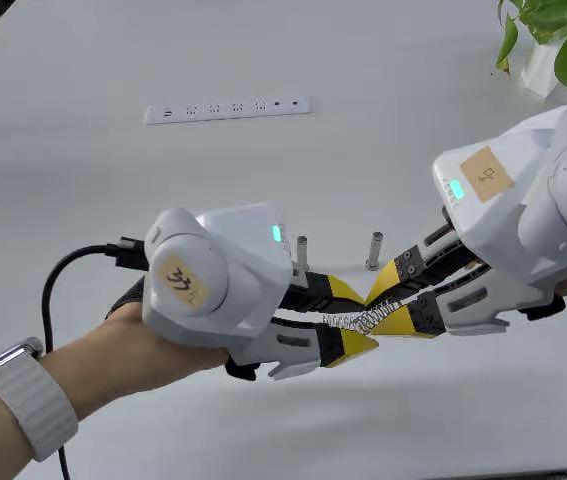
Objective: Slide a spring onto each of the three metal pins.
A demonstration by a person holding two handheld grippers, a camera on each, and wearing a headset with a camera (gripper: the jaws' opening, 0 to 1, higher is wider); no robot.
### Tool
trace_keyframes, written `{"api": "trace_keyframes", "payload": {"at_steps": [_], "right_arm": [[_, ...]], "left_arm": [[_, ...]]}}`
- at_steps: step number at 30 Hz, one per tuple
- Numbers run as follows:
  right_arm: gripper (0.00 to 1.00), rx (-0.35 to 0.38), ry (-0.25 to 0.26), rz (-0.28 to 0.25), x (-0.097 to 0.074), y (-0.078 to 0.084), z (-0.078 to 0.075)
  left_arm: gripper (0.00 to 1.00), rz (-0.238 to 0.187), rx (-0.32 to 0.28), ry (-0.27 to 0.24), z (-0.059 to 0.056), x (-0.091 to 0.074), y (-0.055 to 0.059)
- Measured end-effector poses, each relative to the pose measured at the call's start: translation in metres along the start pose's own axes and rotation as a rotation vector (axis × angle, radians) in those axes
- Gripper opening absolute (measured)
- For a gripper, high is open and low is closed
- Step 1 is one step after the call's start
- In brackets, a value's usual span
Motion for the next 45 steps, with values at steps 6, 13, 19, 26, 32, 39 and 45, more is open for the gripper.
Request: {"api": "trace_keyframes", "payload": {"at_steps": [6,13,19,26,32,39,45], "right_arm": [[0.07,0.006,-0.007,0.008,0.002,0.004,0.000],[0.07,0.008,-0.014,0.014,0.005,0.007,-0.001],[0.07,0.004,-0.020,0.017,0.007,0.007,-0.001],[0.07,-0.005,-0.034,0.023,0.010,0.004,0.000],[0.07,-0.007,-0.045,0.026,0.012,0.000,0.000],[0.07,-0.013,-0.062,0.041,0.016,0.001,-0.004],[0.07,-0.002,-0.075,0.073,0.021,0.005,-0.014]], "left_arm": [[0.36,-0.013,-0.031,-0.044,0.005,-0.003,0.009],[0.53,-0.034,-0.113,-0.116,0.014,-0.014,0.024],[0.69,-0.050,-0.187,-0.220,0.028,-0.028,0.039],[0.80,-0.061,-0.243,-0.314,0.041,-0.049,0.056],[0.90,-0.061,-0.304,-0.389,0.050,-0.065,0.074],[0.99,-0.057,-0.341,-0.451,0.056,-0.080,0.088],[0.99,-0.068,-0.363,-0.477,0.056,-0.088,0.091]]}}
Point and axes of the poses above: the centre of the closed fingertips' face, and the gripper's own axes: x roughly forward along the fingers, z roughly to its left, y roughly out of its underside, the point moved 2 cm from there along -x, roughly backward along the fingers, and after that the axes turned 1 degree about -x, right-handed, at the moved point
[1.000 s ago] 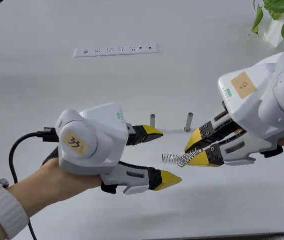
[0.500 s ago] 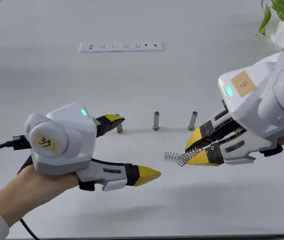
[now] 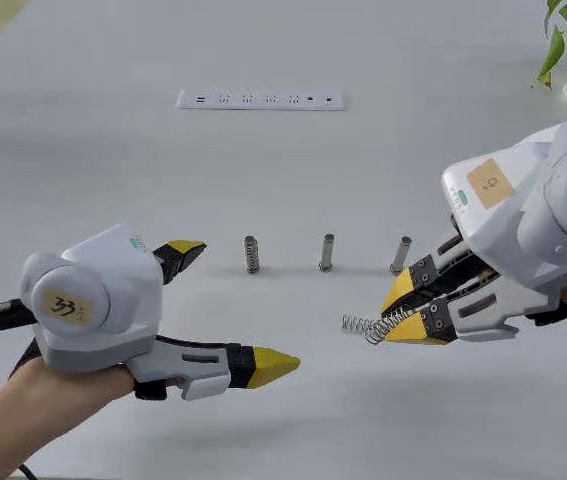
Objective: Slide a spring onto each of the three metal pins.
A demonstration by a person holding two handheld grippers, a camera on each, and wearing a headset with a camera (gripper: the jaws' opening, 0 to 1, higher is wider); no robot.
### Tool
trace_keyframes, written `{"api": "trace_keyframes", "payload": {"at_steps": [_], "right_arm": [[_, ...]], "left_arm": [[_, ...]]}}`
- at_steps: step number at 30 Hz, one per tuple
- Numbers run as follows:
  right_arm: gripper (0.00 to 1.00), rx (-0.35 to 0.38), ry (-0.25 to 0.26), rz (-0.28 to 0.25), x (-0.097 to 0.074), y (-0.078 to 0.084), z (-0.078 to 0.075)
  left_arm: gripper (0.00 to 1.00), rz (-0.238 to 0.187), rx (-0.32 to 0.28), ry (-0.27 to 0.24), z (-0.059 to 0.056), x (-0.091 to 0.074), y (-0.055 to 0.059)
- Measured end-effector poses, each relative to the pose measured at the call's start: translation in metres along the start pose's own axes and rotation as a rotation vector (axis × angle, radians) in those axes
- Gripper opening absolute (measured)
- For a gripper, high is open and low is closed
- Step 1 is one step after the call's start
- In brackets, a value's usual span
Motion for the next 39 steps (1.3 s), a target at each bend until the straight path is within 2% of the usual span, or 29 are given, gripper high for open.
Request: {"api": "trace_keyframes", "payload": {"at_steps": [6,9,14,17,27,39], "right_arm": [[0.07,-0.004,-0.008,0.020,0.002,-0.001,-0.018],[0.07,-0.023,-0.008,0.049,0.003,-0.001,-0.029],[0.07,-0.048,-0.012,0.067,0.003,-0.009,-0.040],[0.07,-0.068,-0.019,0.088,0.006,-0.009,-0.054],[0.07,-0.121,-0.036,0.152,0.013,-0.013,-0.084],[0.07,-0.151,-0.053,0.213,0.017,-0.011,-0.106]], "left_arm": [[0.99,-0.006,-0.018,-0.014,0.003,-0.004,0.003],[0.99,-0.010,-0.022,-0.018,0.004,-0.005,0.003],[0.99,-0.017,-0.029,-0.023,0.007,-0.005,0.003],[0.99,-0.023,-0.033,-0.024,0.007,-0.004,0.001],[0.99,-0.028,-0.034,-0.016,0.007,-0.002,-0.001],[0.98,-0.029,-0.048,-0.022,0.011,0.000,0.004]]}}
Point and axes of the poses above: the centre of the closed fingertips' face, and the gripper's own axes: x roughly forward along the fingers, z roughly to its left, y roughly out of its underside, the point moved 2 cm from there along -x, roughly backward along the fingers, and after that the axes turned 1 degree about -x, right-handed, at the moved point
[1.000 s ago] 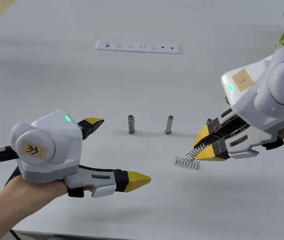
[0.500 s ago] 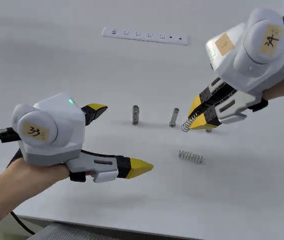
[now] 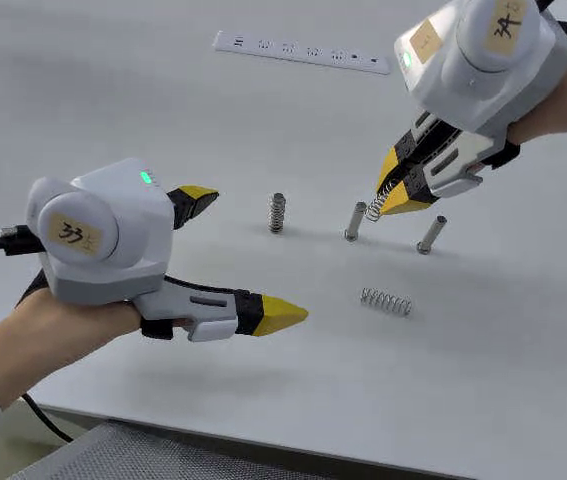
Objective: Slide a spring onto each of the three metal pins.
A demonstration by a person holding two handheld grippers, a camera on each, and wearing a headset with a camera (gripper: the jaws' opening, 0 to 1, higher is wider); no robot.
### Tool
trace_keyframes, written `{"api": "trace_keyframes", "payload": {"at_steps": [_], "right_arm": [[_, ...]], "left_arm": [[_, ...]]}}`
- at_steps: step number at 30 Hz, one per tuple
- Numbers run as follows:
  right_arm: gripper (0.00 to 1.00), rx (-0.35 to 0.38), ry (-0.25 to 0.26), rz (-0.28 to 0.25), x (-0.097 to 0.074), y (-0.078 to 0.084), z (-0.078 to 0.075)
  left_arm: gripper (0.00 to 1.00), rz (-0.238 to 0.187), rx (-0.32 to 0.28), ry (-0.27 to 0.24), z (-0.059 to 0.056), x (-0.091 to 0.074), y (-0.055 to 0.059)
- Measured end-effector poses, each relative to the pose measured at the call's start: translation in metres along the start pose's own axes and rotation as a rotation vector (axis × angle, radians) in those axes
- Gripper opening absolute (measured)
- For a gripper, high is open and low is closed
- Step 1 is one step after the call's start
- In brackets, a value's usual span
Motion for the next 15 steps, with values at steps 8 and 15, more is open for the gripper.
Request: {"api": "trace_keyframes", "payload": {"at_steps": [8,15], "right_arm": [[0.07,-0.017,-0.006,0.040,0.005,0.003,-0.013],[0.07,-0.014,-0.016,0.058,0.013,0.006,-0.021]], "left_arm": [[0.97,0.004,-0.011,0.006,-0.001,0.000,0.005],[0.96,0.009,-0.021,0.005,0.000,-0.001,0.010]]}}
Point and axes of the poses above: the centre of the closed fingertips' face, and the gripper's own axes: x roughly forward along the fingers, z roughly to its left, y roughly out of its underside, the point moved 2 cm from there along -x, roughly backward along the fingers, and after that the axes turned 1 degree about -x, right-handed, at the moved point
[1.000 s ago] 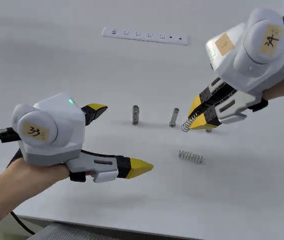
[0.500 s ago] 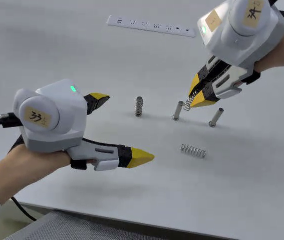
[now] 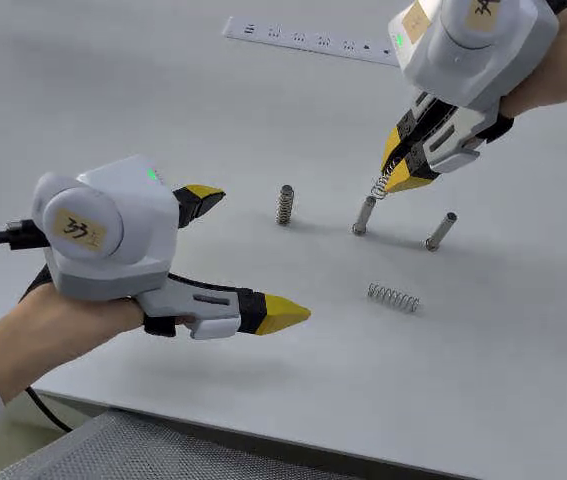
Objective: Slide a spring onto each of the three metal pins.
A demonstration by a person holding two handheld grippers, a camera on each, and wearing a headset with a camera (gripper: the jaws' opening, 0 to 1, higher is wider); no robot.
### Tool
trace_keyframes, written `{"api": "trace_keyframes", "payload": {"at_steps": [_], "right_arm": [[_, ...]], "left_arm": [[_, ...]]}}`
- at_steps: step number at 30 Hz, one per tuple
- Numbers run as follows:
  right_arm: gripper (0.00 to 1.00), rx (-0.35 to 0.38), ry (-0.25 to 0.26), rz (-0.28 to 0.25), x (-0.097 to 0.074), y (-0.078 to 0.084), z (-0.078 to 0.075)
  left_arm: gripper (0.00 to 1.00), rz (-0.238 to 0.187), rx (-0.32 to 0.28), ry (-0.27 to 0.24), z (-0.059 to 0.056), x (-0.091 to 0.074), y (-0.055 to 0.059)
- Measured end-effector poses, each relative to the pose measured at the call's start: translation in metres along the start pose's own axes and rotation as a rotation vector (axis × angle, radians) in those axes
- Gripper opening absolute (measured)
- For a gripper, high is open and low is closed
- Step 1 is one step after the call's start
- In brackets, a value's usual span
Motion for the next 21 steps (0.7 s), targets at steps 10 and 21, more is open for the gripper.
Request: {"api": "trace_keyframes", "payload": {"at_steps": [10,21], "right_arm": [[0.07,-0.004,-0.017,0.023,0.0039,0.0033,-0.0005],[0.07,-0.015,-0.032,0.032,0.0103,0.0015,0.0001]], "left_arm": [[0.95,0.002,-0.014,-0.002,0.0009,-0.0010,0.0029],[0.94,0.003,-0.028,-0.003,0.0021,-0.0017,0.0046]]}}
Point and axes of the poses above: the centre of the closed fingertips' face, and the gripper's own axes: x roughly forward along the fingers, z roughly to its left, y roughly out of its underside, the point moved 2 cm from there along -x, roughly backward along the fingers, and after that the axes turned 1 degree about -x, right-handed, at the moved point
